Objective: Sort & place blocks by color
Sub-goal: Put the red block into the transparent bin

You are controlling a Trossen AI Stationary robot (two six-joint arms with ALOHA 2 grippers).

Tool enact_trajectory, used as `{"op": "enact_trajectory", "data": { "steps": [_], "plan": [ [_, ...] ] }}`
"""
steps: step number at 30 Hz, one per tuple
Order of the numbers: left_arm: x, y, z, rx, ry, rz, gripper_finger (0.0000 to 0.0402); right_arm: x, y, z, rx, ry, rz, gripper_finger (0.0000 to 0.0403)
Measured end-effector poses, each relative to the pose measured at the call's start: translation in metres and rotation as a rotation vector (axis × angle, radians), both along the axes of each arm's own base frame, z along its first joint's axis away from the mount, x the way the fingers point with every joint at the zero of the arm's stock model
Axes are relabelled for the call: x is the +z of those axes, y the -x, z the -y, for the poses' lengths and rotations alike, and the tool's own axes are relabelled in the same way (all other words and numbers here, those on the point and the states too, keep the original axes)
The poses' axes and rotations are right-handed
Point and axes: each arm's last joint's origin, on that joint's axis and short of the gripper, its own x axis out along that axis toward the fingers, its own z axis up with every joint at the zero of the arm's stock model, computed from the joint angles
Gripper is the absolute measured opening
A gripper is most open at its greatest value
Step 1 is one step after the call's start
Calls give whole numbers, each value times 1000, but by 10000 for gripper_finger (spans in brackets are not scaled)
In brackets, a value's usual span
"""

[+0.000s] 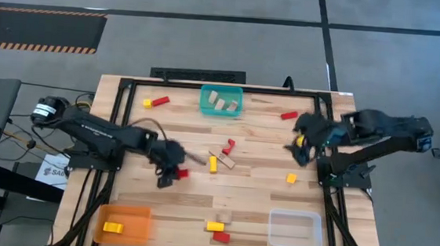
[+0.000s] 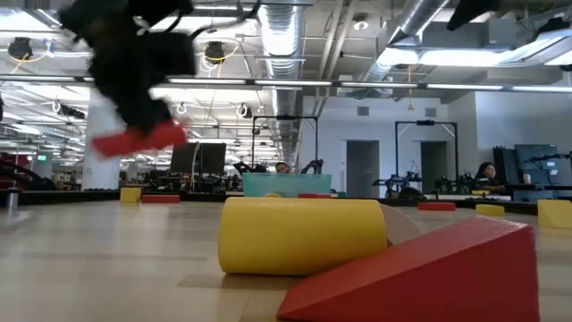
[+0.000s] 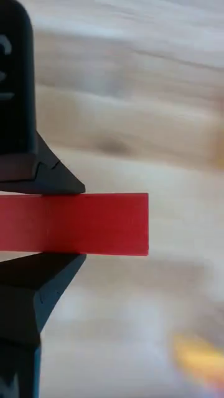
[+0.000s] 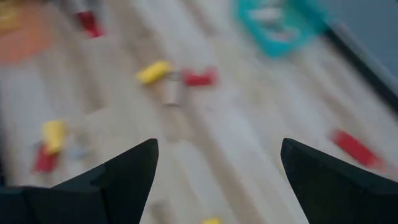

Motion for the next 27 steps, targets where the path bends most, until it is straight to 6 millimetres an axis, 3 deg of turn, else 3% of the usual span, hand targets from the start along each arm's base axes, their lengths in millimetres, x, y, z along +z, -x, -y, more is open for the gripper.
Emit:
{"op": "enact_trajectory", "data": {
  "steps": [5, 10, 14, 20, 27],
  "plan": [
    [33, -22, -34, -2, 366, 193, 93, -23, -31, -13, 284, 62, 187, 360],
    [67, -34, -60, -21, 655, 423, 93, -25, -72, -19, 519, 322, 304, 360],
    [84, -38, -70, -24, 690, 574, 93, -21, -104, -20, 646, 455, 343, 360],
    [90, -51, -73, -5, 694, 654, 93, -16, -147, -3, 729, 369, 349, 360],
    [100, -66, -69, -73, 674, 685, 93, -3, -172, -1, 815, 437, 382, 358]
  ]
}}
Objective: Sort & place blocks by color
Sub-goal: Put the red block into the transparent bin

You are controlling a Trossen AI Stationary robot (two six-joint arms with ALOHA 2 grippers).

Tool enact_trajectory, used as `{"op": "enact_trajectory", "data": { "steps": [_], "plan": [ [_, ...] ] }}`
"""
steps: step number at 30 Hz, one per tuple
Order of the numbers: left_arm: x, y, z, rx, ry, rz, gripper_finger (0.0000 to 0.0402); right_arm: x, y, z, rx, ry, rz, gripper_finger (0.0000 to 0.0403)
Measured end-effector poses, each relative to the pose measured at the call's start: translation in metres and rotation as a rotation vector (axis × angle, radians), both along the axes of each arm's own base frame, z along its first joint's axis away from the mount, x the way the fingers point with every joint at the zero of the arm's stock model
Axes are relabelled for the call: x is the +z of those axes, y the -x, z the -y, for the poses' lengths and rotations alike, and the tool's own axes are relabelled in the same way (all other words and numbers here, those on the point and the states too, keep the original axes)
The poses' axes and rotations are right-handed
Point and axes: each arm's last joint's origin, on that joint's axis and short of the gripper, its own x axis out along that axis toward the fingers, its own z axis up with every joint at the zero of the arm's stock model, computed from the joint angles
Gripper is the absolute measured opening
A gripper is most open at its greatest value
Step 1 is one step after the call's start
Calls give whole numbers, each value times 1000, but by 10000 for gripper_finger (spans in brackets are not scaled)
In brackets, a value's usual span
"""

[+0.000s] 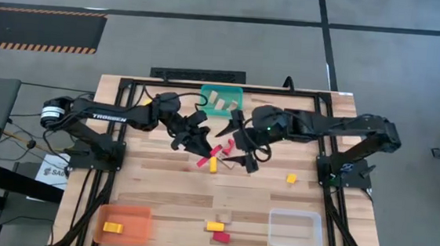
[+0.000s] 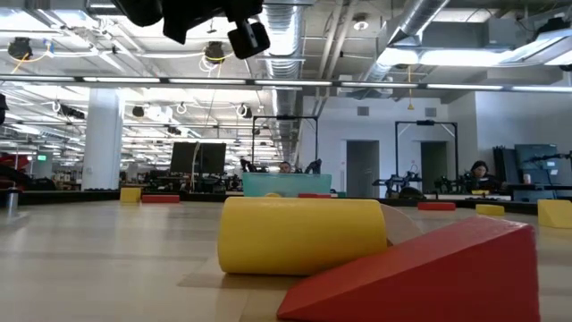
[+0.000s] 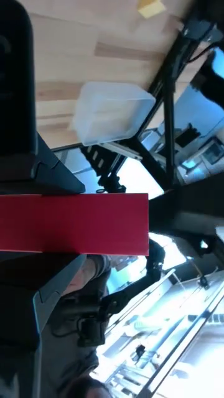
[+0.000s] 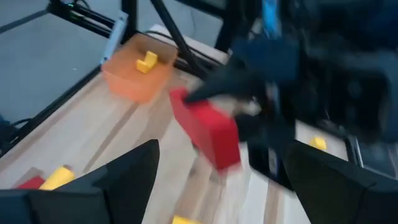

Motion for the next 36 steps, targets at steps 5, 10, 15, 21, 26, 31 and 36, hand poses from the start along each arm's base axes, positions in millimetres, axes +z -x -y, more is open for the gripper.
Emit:
{"op": "enact_trajectory", "data": {
  "steps": [5, 10, 15, 21, 26, 31, 36],
  "plan": [
    [9, -8, -2, -9, -6, 43, 93, 7, -7, 0, 40, 16, 54, 330],
    [13, -8, -2, -22, 0, 55, 93, 6, -14, 0, 58, 14, 43, 265],
    [14, -8, -2, -9, 29, 42, 116, 1, -16, 4, 81, -28, 6, 166],
    [12, -9, -8, 88, 33, 17, 178, 2, -11, 8, 81, -63, -28, 43],
    [6, -3, -29, 65, 14, -23, 218, 9, 14, 10, 19, -208, -153, 46],
    [-6, 6, -55, 106, -2, -108, 231, 5, 61, 4, -83, -390, -498, 60],
    [-21, 13, -68, 238, -116, -198, 232, -22, 105, -22, -197, -568, -899, 55]
  ]
}}
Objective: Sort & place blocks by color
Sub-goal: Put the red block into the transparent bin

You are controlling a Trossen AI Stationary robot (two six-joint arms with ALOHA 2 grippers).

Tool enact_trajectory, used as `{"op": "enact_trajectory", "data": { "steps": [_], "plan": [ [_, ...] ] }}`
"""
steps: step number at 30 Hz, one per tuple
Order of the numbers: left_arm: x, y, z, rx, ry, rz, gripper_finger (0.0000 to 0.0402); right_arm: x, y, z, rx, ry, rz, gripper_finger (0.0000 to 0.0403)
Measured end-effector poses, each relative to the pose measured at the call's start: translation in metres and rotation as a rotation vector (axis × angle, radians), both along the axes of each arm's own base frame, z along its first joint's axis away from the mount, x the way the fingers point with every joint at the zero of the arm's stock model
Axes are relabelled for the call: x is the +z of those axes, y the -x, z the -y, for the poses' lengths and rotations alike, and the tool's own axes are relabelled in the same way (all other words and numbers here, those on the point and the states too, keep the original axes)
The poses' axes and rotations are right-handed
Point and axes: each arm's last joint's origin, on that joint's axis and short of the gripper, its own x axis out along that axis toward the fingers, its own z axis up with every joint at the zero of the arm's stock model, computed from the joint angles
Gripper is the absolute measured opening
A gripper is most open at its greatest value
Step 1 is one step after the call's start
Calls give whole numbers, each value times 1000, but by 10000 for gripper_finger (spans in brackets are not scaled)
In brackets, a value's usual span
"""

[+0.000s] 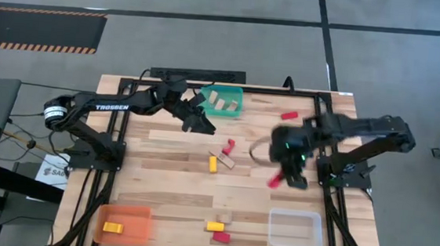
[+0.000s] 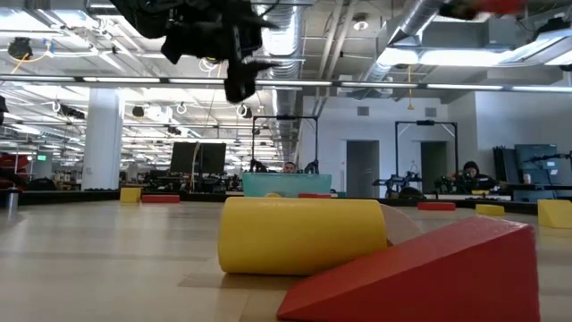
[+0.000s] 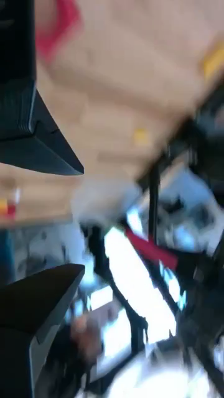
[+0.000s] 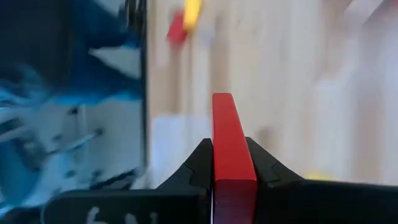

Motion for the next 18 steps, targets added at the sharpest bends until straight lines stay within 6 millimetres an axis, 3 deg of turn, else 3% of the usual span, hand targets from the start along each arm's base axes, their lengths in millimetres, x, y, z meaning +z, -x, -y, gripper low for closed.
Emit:
{"op": "enact_trajectory", "data": {
  "steps": [5, 11, 18],
  "plan": [
    [-15, 4, -1, 108, -171, -125, 233, -40, 27, -40, -92, -207, -114, 55],
    [-18, 5, -2, 142, -267, -149, 233, -92, 54, -85, -240, -437, -227, 56],
    [-18, 4, -3, 170, -285, -149, 233, -142, 81, -101, -457, -411, -534, 68]
  ]
}}
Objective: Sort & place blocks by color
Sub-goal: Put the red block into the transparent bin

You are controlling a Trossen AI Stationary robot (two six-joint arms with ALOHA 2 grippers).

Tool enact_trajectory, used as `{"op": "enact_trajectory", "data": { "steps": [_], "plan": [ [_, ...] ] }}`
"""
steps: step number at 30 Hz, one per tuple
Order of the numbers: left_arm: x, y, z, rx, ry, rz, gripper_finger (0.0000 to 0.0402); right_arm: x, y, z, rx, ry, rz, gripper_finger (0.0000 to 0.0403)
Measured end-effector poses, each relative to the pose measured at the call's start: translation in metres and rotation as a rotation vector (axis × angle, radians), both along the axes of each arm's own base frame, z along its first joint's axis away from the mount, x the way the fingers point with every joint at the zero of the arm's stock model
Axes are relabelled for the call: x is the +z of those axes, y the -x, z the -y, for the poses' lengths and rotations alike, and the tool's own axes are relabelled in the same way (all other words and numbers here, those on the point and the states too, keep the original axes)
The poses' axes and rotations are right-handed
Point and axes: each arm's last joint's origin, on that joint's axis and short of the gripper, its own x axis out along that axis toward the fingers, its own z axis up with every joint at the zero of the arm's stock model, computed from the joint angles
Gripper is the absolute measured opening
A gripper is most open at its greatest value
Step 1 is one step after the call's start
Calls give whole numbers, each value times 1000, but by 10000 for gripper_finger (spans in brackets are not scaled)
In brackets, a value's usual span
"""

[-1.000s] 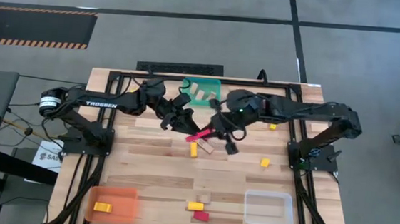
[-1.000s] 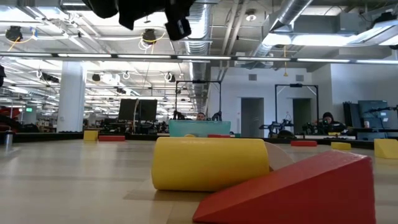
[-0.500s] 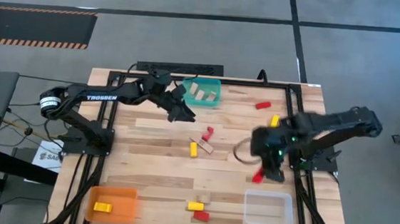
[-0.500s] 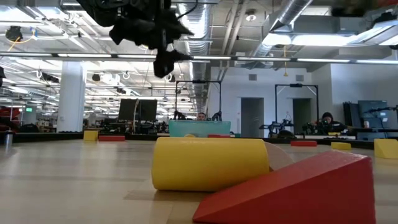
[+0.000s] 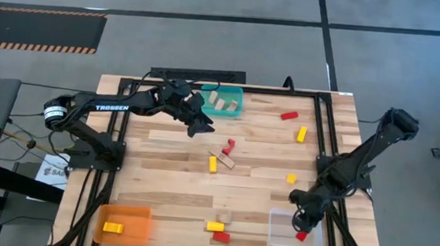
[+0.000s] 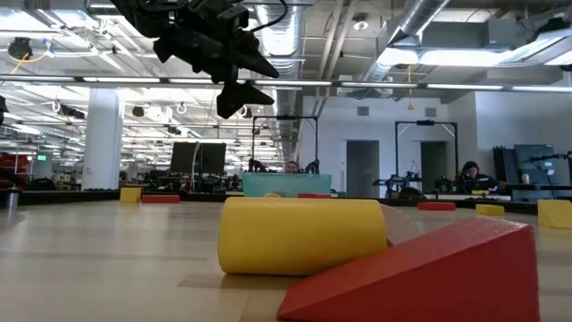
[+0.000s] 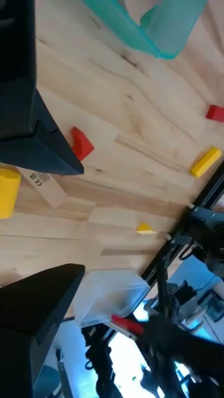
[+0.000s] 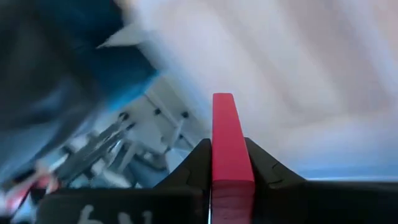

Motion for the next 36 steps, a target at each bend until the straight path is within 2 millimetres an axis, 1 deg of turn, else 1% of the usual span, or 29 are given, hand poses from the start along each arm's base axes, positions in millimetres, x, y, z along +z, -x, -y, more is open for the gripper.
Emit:
{"op": "enact_trajectory", "data": {
  "steps": [2, 5, 11, 14, 18, 24, 26, 28, 32, 36],
  "plan": [
    [0, 0, 0, 0, -2, 3, 233, -6, 4, 1, -45, 36, -59, 76],
    [0, 0, 0, 6, -5, 2, 233, -7, 6, 2, -78, 44, -99, 85],
    [0, -2, 4, 14, -17, -4, 233, -10, 6, 6, -92, 67, -129, 90],
    [0, -3, 6, 7, -17, -4, 233, -9, 3, 8, -105, 60, -127, 103],
    [0, -4, 8, 10, -25, -7, 233, -8, -2, 12, -116, 42, -106, 145],
    [0, -5, 11, 19, -25, -12, 233, -6, -6, 17, -39, -28, -102, 236],
    [0, -5, 12, 38, -30, -18, 233, -2, -6, 20, -7, -66, -82, 258],
    [-1, -6, 14, 61, -40, -24, 233, 3, -7, 25, -16, -94, -58, 270],
    [-1, -9, 20, 93, -58, -36, 233, 16, -7, 40, -78, -114, 47, 276],
    [-2, -12, 29, 110, -80, -49, 233, 25, -11, 60, -131, -45, 229, 276]
  ]
}}
